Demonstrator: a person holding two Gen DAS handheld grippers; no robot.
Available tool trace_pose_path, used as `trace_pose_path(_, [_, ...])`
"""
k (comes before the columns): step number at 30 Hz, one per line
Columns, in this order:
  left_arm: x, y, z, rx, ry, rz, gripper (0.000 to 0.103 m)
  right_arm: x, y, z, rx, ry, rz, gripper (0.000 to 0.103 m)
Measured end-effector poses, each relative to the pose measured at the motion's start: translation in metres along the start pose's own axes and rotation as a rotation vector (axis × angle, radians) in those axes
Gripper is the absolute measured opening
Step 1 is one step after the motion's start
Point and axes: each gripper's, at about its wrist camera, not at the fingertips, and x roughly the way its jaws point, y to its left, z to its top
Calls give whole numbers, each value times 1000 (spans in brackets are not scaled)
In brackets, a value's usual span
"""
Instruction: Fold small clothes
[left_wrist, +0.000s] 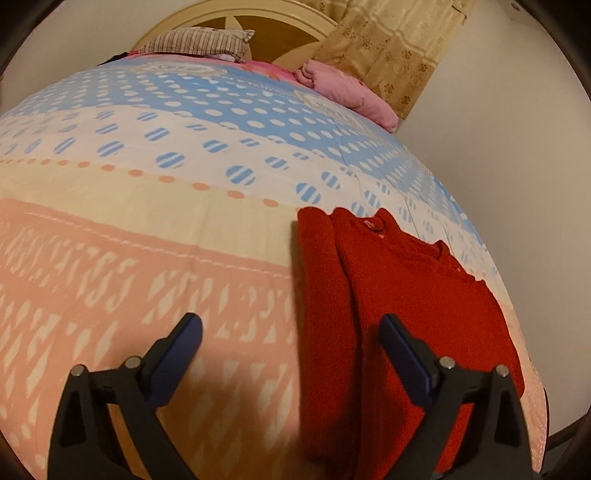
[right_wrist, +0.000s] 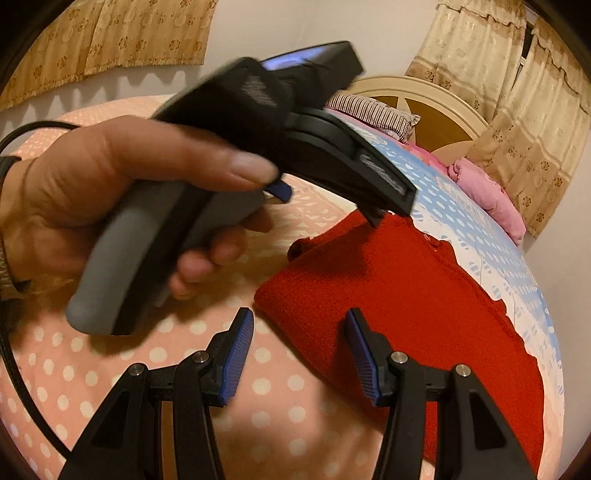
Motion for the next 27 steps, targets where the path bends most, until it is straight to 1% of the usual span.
trace_pose_path(5, [11,-3,5,27,7,6,93,7,4,1,-11,16,-17,53])
trace_pose_path(9, [20,-7,11,39,14,-3,90,10,2,1,7,22,-8,53])
trace_pose_path(12, [26,-13,12,72,20,9,89,12,-3,1,23,30,8,53])
trace_pose_path(14, [28,-16,13,88,25,14,86,13,-4,1,31,30,14,53])
trace_pose_path(17, [30,-14,15,78,19,3,79,12,-2,1,27,27,9,52])
trace_pose_path(21, [32,-12,16,52,3,-23,73,12,0,0,28,30,8,48])
trace_pose_path(23, [31,-13,16,56,1,-25,70,12,2,-1,29,30,2,47])
trace_pose_path(24, [33,-12,17,54,3,-26,66,12,3,-1,29,29,-1,45])
trace_pose_path(25, [33,-12,17,53,3,-30,59,12,4,-1,29,28,-3,43])
trace_pose_path(26, [35,-11,17,51,8,-44,55,11,4,-1,30,27,-7,41])
trace_pose_path(27, [36,-11,17,48,12,-53,47,11,4,-1,32,27,-12,37])
